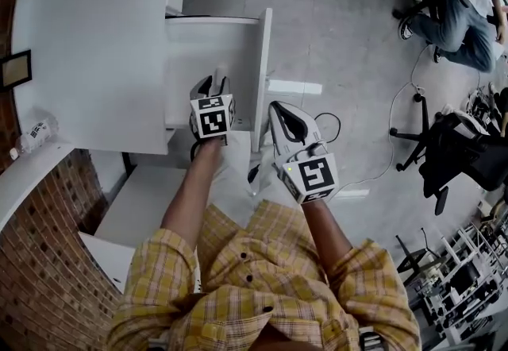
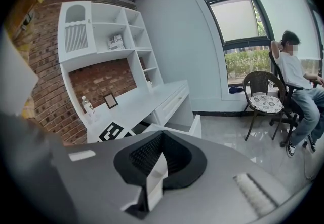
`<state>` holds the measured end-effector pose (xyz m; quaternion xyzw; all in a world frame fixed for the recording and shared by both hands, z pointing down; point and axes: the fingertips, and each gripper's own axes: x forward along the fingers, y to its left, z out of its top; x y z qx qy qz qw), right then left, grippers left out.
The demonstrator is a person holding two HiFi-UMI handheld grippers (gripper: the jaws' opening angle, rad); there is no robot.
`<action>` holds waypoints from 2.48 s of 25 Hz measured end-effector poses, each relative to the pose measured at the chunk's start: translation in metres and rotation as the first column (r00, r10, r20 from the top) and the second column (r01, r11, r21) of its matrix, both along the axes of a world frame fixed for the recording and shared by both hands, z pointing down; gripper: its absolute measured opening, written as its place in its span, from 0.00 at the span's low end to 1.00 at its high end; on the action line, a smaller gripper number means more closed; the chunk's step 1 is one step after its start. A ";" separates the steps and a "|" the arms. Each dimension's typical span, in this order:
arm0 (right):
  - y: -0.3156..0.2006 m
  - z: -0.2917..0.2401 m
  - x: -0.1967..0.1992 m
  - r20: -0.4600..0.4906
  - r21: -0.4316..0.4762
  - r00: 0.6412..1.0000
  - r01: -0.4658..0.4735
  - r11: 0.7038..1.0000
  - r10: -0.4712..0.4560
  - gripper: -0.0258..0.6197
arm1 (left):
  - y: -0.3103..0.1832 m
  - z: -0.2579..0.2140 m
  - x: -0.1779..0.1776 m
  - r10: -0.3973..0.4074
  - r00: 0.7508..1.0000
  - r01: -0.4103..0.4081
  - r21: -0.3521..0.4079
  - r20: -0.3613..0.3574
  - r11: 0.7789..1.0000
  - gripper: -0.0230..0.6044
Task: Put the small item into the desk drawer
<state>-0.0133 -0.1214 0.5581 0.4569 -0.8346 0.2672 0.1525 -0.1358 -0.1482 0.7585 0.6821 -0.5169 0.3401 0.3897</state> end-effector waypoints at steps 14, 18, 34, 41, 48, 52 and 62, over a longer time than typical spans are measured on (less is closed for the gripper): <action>0.021 -0.061 0.018 0.038 0.068 0.999 0.030 0.997 -0.032 0.04 | 0.015 -0.133 0.013 -0.041 0.999 0.043 0.200 -0.015 0.979 0.18; 0.027 -0.080 0.018 0.044 0.096 0.998 0.040 0.995 -0.045 0.04 | 0.023 -0.175 0.013 -0.063 0.998 0.067 0.266 -0.025 0.962 0.07; 0.033 -0.180 0.021 0.046 0.274 0.997 0.042 0.961 -0.057 0.04 | 0.045 -0.334 0.021 -0.046 0.994 0.091 0.550 -0.095 0.830 0.04; 0.040 -0.211 0.021 0.067 0.323 0.997 0.023 0.946 -0.047 0.04 | 0.058 -0.378 0.024 -0.011 0.995 0.072 0.628 -0.100 0.775 0.04; 0.043 -0.234 0.024 0.095 0.365 0.995 -0.006 0.931 -0.031 0.04 | 0.070 -0.406 0.029 0.014 0.996 0.052 0.684 -0.091 0.727 0.04; 0.040 -0.247 0.023 0.095 0.402 0.995 -0.018 0.916 -0.022 0.04 | 0.071 -0.424 0.027 0.028 0.996 0.044 0.719 -0.088 0.694 0.04; 0.032 -0.257 0.021 0.095 0.431 0.995 -0.028 0.902 -0.015 0.04 | 0.069 -0.439 0.026 0.036 0.994 0.050 0.751 -0.098 0.658 0.04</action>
